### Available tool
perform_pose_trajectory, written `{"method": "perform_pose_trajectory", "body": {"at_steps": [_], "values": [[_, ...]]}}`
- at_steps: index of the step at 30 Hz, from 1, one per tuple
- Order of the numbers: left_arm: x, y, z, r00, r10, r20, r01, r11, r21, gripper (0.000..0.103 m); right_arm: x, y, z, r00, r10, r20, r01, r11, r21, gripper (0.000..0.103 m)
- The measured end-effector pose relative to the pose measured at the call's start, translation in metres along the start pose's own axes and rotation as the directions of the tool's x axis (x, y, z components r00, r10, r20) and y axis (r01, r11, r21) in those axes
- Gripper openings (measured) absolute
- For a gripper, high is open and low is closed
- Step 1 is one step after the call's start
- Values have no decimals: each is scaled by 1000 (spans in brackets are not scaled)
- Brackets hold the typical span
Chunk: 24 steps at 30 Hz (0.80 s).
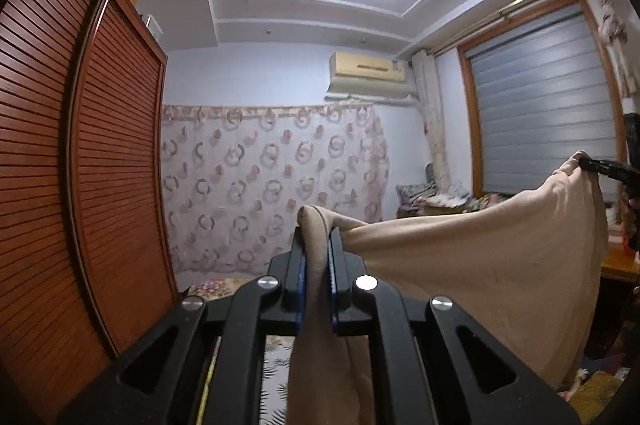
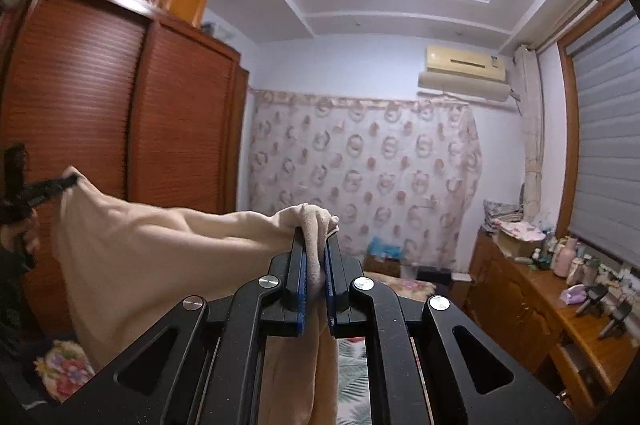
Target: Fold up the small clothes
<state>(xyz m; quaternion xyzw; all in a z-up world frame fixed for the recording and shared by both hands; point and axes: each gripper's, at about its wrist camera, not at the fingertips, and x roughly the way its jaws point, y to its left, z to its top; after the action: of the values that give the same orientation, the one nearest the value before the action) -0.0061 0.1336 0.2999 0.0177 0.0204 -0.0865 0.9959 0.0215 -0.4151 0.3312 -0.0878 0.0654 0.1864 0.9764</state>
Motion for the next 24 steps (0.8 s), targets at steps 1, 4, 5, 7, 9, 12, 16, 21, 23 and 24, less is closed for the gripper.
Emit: {"method": "perform_pose_trajectory", "body": {"at_steps": [1,4,5,7,9,12,16,21,23,24], "values": [[14,3,-4,1000,7,-13,-7,1000,3,6,13,-2,-3,1000,-6,-18,6,1000,-2,5],[65,5,-21,997,31,-67,-30,1000,5,6,67,-10,-23,997,-18,-78,17,1000,-8,5],[84,8,-31,996,33,-88,-33,999,0,6,92,-13,-34,994,-22,-107,21,1000,-6,5],[123,13,-55,990,51,-131,-50,999,9,6,128,-17,-56,989,-24,-146,23,1000,-13,5],[166,18,-86,981,65,-181,-63,998,19,6,170,-22,-87,981,-25,-193,22,1000,-15,5],[224,22,-136,961,69,-269,-68,998,14,6,229,-30,-136,962,-28,-271,29,1000,-1,5],[279,19,-185,930,49,-365,-55,998,-4,6,302,-46,-195,923,-28,-384,48,998,42,5],[335,5,-231,891,40,-451,-44,999,3,6,360,-64,-242,875,-27,-483,67,996,64,5],[347,1,-241,882,38,-470,-45,999,-3,6,378,-72,-256,859,-22,-512,71,995,76,5],[354,-2,-247,875,40,-482,-46,999,0,6,387,-77,-264,850,-23,-526,74,994,76,5]]}}
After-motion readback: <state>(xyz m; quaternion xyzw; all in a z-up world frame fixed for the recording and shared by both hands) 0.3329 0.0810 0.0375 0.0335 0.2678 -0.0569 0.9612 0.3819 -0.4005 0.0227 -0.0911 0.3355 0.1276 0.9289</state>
